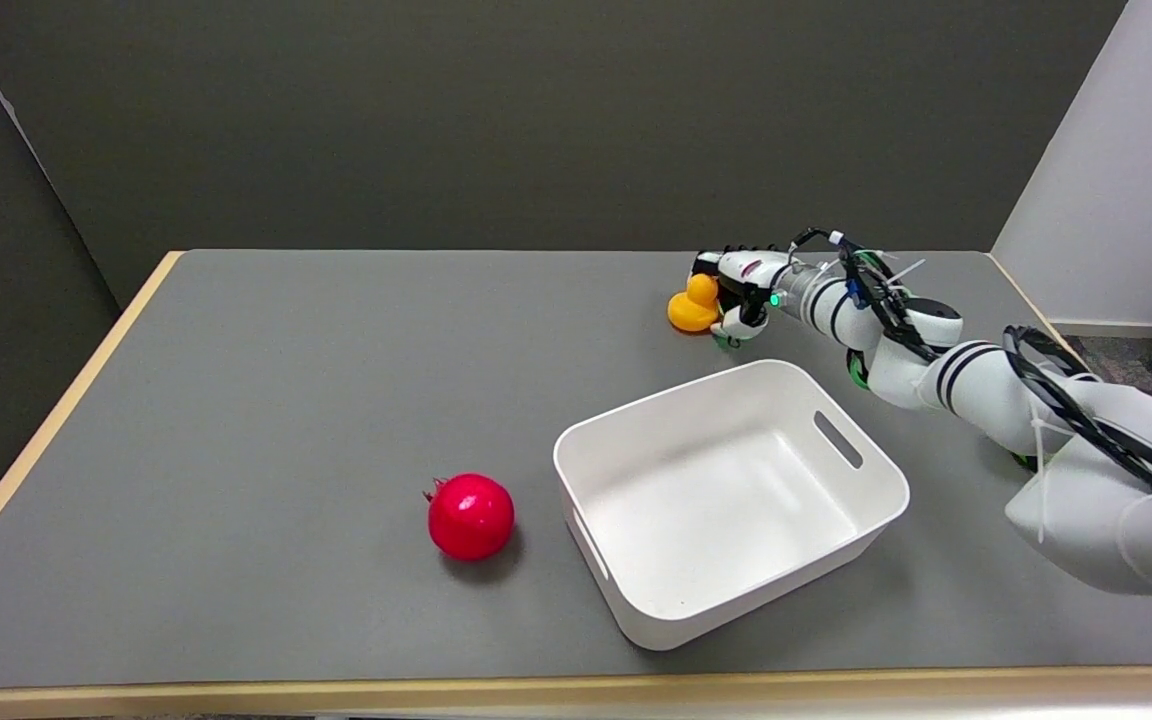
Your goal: Pick up the yellow duck.
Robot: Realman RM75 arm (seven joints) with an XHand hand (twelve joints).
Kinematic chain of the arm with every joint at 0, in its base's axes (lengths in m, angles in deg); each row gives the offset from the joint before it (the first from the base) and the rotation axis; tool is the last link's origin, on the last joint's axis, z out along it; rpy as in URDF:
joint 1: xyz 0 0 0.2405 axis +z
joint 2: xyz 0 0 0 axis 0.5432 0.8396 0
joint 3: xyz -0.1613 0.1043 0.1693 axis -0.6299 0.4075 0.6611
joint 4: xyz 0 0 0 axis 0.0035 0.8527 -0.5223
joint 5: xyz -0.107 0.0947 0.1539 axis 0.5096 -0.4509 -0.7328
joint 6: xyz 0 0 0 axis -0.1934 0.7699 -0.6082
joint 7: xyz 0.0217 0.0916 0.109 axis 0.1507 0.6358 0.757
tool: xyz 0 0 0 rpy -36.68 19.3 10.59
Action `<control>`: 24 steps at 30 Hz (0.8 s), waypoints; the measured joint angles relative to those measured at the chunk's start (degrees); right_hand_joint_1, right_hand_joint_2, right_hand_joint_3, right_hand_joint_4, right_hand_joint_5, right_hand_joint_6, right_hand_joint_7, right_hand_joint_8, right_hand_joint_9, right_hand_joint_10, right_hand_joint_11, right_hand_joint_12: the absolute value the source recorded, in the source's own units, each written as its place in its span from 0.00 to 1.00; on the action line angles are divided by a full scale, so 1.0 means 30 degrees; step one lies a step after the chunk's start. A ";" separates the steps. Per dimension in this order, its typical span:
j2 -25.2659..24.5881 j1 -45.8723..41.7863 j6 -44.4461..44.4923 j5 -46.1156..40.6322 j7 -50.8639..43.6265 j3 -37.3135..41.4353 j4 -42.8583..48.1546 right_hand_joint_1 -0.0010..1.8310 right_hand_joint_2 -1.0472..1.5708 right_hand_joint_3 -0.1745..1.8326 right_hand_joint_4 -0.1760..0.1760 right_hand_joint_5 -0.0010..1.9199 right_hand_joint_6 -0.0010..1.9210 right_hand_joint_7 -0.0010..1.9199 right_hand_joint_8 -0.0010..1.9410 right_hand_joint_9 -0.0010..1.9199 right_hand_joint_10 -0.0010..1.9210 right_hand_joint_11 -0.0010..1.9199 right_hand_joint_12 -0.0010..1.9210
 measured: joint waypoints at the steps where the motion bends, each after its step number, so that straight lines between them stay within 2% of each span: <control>1: -0.0010 -0.0029 0.0004 0.0005 -0.0005 0.0054 0.0025 0.71 0.89 0.16 0.02 0.23 0.87 0.31 0.83 0.30 0.92 0.13 0.91; 2: -0.0015 -0.0069 0.0003 0.0006 -0.0020 0.0116 0.0059 0.71 0.87 0.21 0.03 0.21 0.86 0.33 0.83 0.32 0.91 0.11 0.95; 4: -0.0018 -0.0164 0.0008 0.0017 -0.0036 0.0268 0.0135 0.71 0.90 0.13 0.07 0.20 0.87 0.33 0.83 0.32 0.91 0.14 0.92; 6: -0.0015 -0.0266 0.0003 0.0058 -0.0059 0.0457 0.0231 0.70 0.91 0.11 0.09 0.20 0.89 0.32 0.84 0.31 0.92 0.11 0.93; 16: 0.0126 -0.0875 0.0228 0.0082 -0.0076 0.1787 0.1108 0.70 0.90 0.13 0.11 0.21 0.89 0.33 0.82 0.32 0.92 0.10 0.96; 17: 0.0151 -0.0941 0.0266 0.0084 -0.0077 0.1913 0.1213 0.70 0.89 0.15 0.14 0.21 0.87 0.33 0.82 0.32 0.91 0.09 0.97; 19: 0.0194 -0.1041 0.0295 0.0084 -0.0080 0.2083 0.1386 0.70 0.83 0.26 0.48 0.16 0.65 0.34 0.81 0.29 0.83 0.00 0.98; 21: 0.0266 -0.1154 0.0332 0.0085 -0.0083 0.2253 0.1608 0.55 0.69 0.55 0.55 0.14 0.32 0.26 0.45 0.26 0.67 0.00 0.95; 23: 0.0361 -0.1280 0.0354 0.0085 -0.0086 0.2422 0.1901 0.51 0.66 0.57 0.57 0.08 0.19 0.18 0.25 0.18 0.48 0.04 0.85; 24: 0.0412 -0.1344 0.0355 0.0085 -0.0089 0.2500 0.2059 0.50 0.65 0.58 0.57 0.07 0.18 0.17 0.22 0.16 0.45 0.05 0.84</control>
